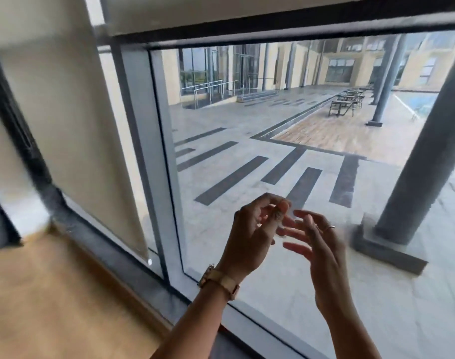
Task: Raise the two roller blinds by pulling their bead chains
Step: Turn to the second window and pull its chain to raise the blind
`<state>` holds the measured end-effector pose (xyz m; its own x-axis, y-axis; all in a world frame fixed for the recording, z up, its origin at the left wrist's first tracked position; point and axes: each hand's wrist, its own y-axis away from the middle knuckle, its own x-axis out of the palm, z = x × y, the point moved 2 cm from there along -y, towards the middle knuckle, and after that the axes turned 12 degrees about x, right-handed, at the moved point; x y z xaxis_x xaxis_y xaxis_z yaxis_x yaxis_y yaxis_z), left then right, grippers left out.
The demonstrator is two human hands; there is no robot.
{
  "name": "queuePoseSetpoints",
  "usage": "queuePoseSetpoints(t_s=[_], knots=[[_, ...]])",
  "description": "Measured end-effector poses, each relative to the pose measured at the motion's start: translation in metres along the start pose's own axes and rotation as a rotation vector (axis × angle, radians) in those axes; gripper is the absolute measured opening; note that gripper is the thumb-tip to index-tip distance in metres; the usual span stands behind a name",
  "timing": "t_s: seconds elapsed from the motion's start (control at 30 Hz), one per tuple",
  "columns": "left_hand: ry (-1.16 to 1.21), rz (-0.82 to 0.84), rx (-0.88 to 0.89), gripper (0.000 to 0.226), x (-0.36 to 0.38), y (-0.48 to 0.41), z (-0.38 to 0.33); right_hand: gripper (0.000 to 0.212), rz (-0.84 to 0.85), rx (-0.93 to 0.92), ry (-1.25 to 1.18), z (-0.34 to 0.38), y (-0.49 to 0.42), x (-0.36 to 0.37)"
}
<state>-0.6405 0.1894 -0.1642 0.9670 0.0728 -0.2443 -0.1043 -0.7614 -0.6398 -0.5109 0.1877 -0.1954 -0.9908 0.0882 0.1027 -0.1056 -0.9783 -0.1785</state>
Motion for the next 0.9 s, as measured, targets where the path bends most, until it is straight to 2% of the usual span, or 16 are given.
queuePoseSetpoints(t_s=[0.13,0.47,0.67,0.9], knots=[[-0.044,-0.04,-0.035,0.023,-0.106,-0.01,0.035,0.024,0.096,-0.005,-0.037,-0.007,-0.024,0.109],[-0.071,-0.343,-0.134,0.027,-0.334,-0.01,0.122,0.027,0.398,0.036,-0.034,-0.035,-0.071,0.361],[-0.107,-0.329,-0.161,0.027,-0.469,-0.04,0.209,0.028,0.419,0.097,-0.064,-0.085,-0.122,0.513],[-0.136,-0.295,-0.184,0.026,-0.622,-0.091,0.283,0.028,0.369,0.109,-0.137,-0.087,-0.186,0.676]])
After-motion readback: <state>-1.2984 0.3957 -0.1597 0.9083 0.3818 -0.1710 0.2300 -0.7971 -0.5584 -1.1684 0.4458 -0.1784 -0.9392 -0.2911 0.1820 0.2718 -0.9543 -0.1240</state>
